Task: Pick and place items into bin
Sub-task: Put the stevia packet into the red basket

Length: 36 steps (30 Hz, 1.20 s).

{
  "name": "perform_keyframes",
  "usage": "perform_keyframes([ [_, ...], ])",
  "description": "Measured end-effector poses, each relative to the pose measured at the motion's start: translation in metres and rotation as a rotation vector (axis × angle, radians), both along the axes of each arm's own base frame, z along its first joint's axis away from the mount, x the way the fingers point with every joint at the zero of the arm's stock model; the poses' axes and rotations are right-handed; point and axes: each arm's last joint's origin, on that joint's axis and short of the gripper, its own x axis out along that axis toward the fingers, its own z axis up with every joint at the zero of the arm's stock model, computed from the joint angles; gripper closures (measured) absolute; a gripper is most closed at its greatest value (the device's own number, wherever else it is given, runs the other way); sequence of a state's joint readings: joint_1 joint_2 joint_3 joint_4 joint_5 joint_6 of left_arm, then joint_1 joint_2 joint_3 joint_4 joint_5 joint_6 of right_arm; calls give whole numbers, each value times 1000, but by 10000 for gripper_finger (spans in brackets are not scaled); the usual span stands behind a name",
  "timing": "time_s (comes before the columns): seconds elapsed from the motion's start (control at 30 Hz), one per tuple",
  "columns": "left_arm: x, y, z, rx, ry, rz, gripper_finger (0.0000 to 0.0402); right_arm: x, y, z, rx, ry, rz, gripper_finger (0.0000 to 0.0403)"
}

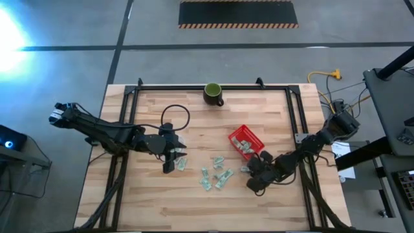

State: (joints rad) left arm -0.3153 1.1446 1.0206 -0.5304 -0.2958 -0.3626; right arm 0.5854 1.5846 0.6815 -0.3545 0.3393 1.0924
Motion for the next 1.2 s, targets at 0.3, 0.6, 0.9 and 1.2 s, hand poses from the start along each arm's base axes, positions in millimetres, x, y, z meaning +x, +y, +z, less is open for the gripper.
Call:
perform_keyframes([
  [0.3, 0, 0, 0, 1, -1, 2, 285, 3, 11, 17, 33, -47, 94, 387],
  [0.6, 0, 1, 0, 16, -8, 22, 285, 11, 23, 35, 4, -106, 195, 391],
  [0.9, 0, 1, 0, 16, -9, 22, 285, 14, 18, 53, -70, -190, 199, 390],
  [1.2, 4, 0, 5, -3, -73, 24, 285, 6, -17, 80, -241, -216, 95, 390],
])
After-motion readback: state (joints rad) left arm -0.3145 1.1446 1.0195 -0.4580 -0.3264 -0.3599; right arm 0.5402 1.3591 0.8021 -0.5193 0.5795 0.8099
